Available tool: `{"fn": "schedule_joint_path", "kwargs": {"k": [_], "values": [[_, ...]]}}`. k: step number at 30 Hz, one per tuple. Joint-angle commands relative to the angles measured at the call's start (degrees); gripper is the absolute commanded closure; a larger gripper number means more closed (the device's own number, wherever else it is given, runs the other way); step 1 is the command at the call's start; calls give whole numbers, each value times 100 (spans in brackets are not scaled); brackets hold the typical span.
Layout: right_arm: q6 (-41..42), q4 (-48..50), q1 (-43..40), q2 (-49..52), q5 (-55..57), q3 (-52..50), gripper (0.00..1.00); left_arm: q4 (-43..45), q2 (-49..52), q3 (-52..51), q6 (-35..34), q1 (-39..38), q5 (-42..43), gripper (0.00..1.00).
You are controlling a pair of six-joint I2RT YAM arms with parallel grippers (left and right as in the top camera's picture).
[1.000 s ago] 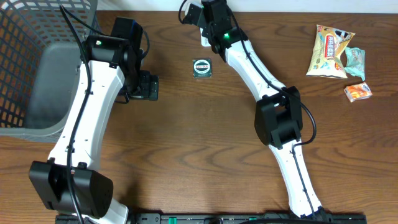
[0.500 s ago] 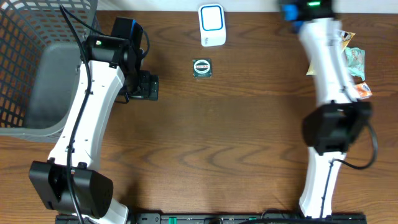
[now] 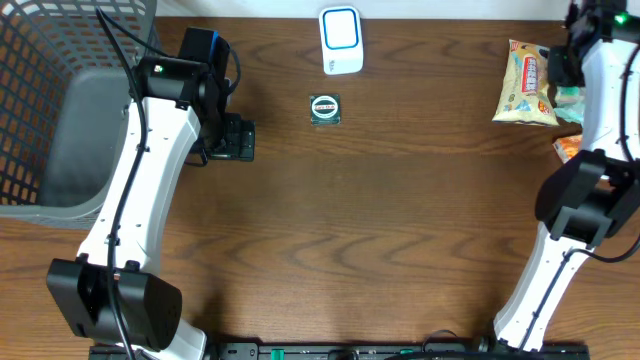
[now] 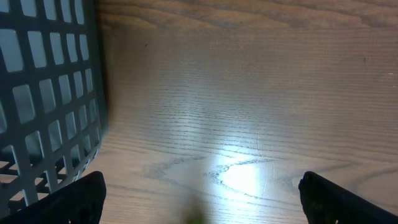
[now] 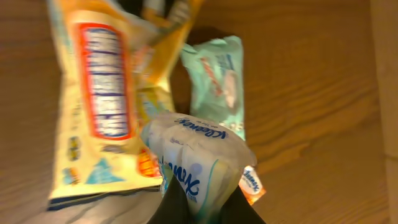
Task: Scan the item barcode
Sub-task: 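Carry the Kleenex pack to the back right and release it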
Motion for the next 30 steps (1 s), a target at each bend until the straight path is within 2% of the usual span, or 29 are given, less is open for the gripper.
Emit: {"fn": "schedule_joint_path", "kwargs": {"k": [1, 4, 8, 9, 10, 12, 16, 20, 23, 27, 30], "values": [[254, 240, -184, 42, -44, -125, 96, -2, 15, -17, -52, 20, -92, 2], [254, 542, -216, 42, -221, -310, 89, -2, 15, -17, -52, 20, -92, 2], [254, 997, -205, 46, -424, -638, 85, -2, 15, -17, -52, 20, -92, 2], [254, 1095, -205, 46, -424, -728, 78, -2, 15, -17, -52, 20, -92, 2], [254, 1169, -205, 46, -424, -796, 63, -2, 15, -17, -52, 20, -92, 2], [251, 1233, -192, 46, -424, -901, 43, -2, 15, -17, -52, 20, -92, 2], [227, 1139, -177, 2, -444, -855, 28, -2, 15, -17, -52, 20, -92, 2], [223, 931, -131, -203, -579, -531, 25, -2, 15, -17, -52, 20, -92, 2], [229, 911, -83, -481, -1300, -369, 25, -2, 15, -17, -52, 20, -92, 2], [229, 997, 79, -938, -3941, -348, 28, -2, 15, -17, -52, 20, -92, 2], [232, 949, 210, -1117, -5796, -348, 37, 0, 15, -17, -52, 20, -92, 2]]}}
